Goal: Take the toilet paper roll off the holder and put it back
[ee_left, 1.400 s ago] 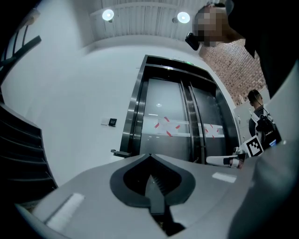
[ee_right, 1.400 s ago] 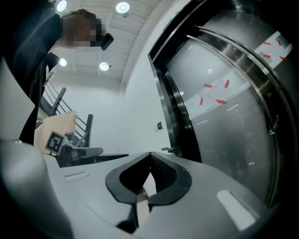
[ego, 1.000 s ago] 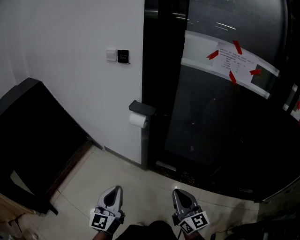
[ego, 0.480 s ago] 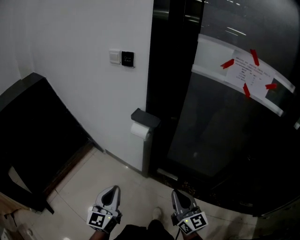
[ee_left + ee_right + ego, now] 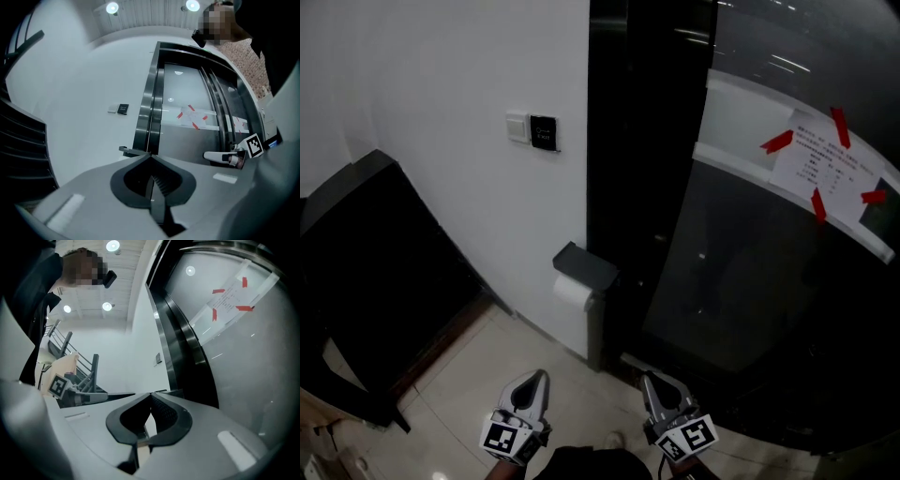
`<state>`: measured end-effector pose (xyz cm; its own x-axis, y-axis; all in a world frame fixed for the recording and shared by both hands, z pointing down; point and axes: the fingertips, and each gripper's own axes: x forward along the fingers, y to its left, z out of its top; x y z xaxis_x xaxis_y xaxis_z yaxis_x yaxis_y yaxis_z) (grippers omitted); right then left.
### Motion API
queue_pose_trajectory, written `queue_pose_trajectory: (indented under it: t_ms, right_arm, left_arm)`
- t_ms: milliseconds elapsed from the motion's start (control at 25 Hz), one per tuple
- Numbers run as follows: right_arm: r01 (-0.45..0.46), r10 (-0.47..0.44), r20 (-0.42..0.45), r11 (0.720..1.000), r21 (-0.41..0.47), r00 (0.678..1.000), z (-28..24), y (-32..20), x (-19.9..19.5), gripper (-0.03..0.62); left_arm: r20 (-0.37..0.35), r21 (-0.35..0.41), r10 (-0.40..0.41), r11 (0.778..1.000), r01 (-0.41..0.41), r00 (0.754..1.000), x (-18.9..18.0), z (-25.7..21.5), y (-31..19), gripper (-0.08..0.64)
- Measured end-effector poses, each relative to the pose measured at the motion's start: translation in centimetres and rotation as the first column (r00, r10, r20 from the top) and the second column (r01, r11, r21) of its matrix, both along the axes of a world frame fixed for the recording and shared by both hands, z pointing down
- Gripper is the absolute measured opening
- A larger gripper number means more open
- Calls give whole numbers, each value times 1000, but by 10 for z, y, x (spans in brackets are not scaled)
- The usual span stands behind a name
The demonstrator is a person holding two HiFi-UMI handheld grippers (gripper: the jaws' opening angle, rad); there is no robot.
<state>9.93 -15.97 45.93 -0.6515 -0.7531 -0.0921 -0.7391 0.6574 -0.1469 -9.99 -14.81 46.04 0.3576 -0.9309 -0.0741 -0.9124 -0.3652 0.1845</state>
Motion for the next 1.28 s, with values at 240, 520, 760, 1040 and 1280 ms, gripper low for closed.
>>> queue_pose_trajectory:
  t_ms: [240,520,760,1040,1280]
  right_arm:
    - [17,-17,-7,1000,-4,1000,0,-42,25,14]
    - [22,-22,-2,1000,-2,1000,1,-74,58,14]
    - [-17,17,7,999,-41,1000,14,-93,68,14]
    - [-53,53,4,999,1,999,-2,-126,50,14]
    - [-87,87,-5,996,19,996,-8,-146,34,14]
  left_arm:
    - [-7,-21,-39,999,39,999,15,7,-40,2]
    - [8,-18,-54,998,54,999,40,8,-77,2]
    - [24,-34,-10,999,11,1000,54,13,-100,2]
    - [16,-10,34,999,-34,999,40,4,-138,2]
    - [59,9,47,999,-48,997,23,-1,-171,2]
